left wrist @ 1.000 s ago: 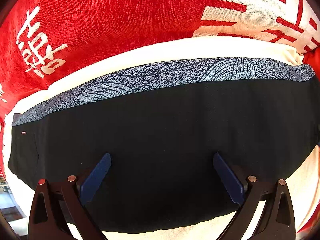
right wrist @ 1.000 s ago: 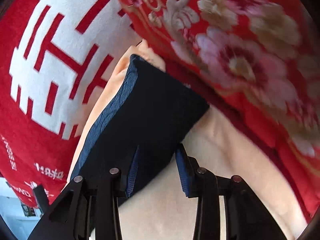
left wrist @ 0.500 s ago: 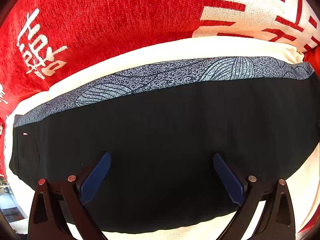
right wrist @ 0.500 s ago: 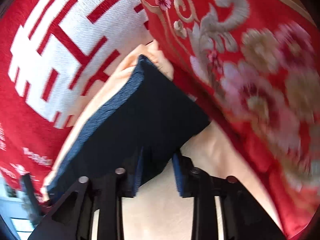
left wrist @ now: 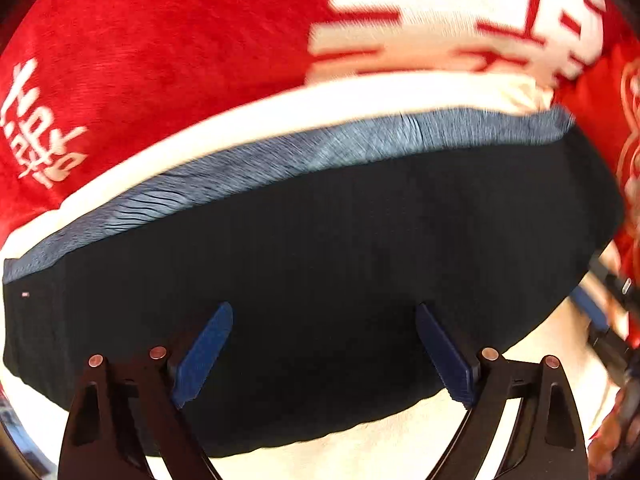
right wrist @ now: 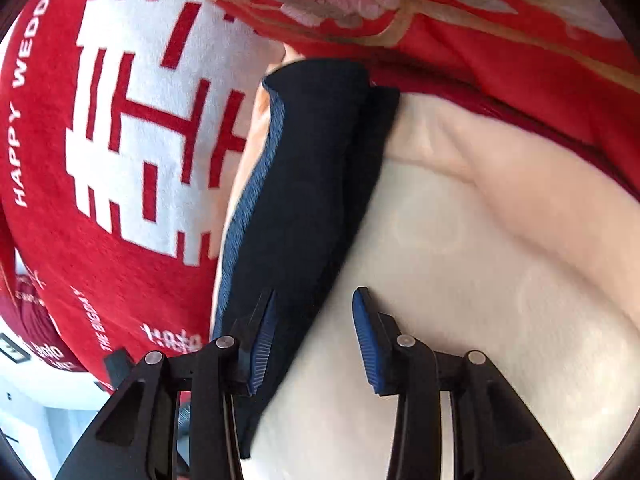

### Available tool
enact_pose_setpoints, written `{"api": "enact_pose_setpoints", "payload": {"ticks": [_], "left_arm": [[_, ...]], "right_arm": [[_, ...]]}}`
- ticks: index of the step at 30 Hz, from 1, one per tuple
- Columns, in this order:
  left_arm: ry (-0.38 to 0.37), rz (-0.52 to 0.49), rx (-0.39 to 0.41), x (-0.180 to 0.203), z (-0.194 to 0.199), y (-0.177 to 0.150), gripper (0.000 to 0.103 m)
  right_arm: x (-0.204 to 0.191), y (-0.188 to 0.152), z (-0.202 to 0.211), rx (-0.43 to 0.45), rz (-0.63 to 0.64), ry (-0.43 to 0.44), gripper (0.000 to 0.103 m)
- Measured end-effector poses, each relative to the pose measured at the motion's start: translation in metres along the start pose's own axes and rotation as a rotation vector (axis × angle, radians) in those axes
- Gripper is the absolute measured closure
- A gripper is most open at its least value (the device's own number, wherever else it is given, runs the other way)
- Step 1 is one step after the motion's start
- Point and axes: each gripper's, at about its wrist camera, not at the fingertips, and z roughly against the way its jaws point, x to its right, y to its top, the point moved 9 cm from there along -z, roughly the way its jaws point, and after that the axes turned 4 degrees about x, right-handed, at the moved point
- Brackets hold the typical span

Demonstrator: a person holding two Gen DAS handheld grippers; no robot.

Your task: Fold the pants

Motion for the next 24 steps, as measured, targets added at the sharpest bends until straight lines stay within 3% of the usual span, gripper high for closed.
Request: {"api": "enact_pose_setpoints", "payload": {"ticks": [4, 7, 8, 9, 10, 11, 14, 17, 18, 20, 24], "left_arm": [[0.004, 0.034, 0.046, -0.002, -0.006, 0.003, 0.001], [-0.005, 0.031, 0.029, -0.003, -0.009, 0.004, 0.001], [-0.005, 0.027, 0.016, -0.003, -0.007, 0.005, 0.008], [-0.011, 0.028, 0.019, -0.004, 0.001, 0.009, 0.019], [-0.029, 0.032, 0.03, -0.005, 0.006, 0.013, 0.042], [-0.048, 0.033, 0.043, -0.005, 0.014, 0.017, 0.046], [-0.04, 0.022, 0.11, -0.008, 0.027, 0.026, 0.046], [-0.07, 0.01, 0.039, 0.006, -0.004, 0.011, 0.046], [-0.031, -0.025, 0.131, 0.011, -0.002, 0.012, 0.046], [0.018, -0.091, 0.183, 0.019, 0.0, 0.007, 0.046], [-0.069, -0.021, 0.161, 0.008, -0.002, 0.005, 0.046]], "right_arm": [[-0.015, 0.019, -0.024, 0.044, 0.041, 0.017, 0.06], [-0.025, 0.025, -0.038, 0.025, 0.036, 0.012, 0.063], [-0.027, 0.025, -0.04, 0.005, 0.017, 0.0, 0.07], [-0.028, 0.026, -0.039, -0.004, 0.013, 0.001, 0.086], [-0.032, 0.026, -0.035, -0.007, 0.019, 0.017, 0.086], [-0.04, 0.025, -0.03, -0.011, 0.045, 0.026, 0.086], [-0.061, 0.021, -0.019, -0.014, 0.113, 0.058, 0.086], [-0.078, 0.013, -0.017, -0.02, 0.171, 0.056, 0.086], [-0.087, 0.01, -0.016, -0.013, 0.211, 0.049, 0.086], [-0.103, 0.003, -0.015, -0.014, 0.28, 0.035, 0.086], [-0.129, -0.011, -0.016, -0.013, 0.384, -0.002, 0.086]]}}
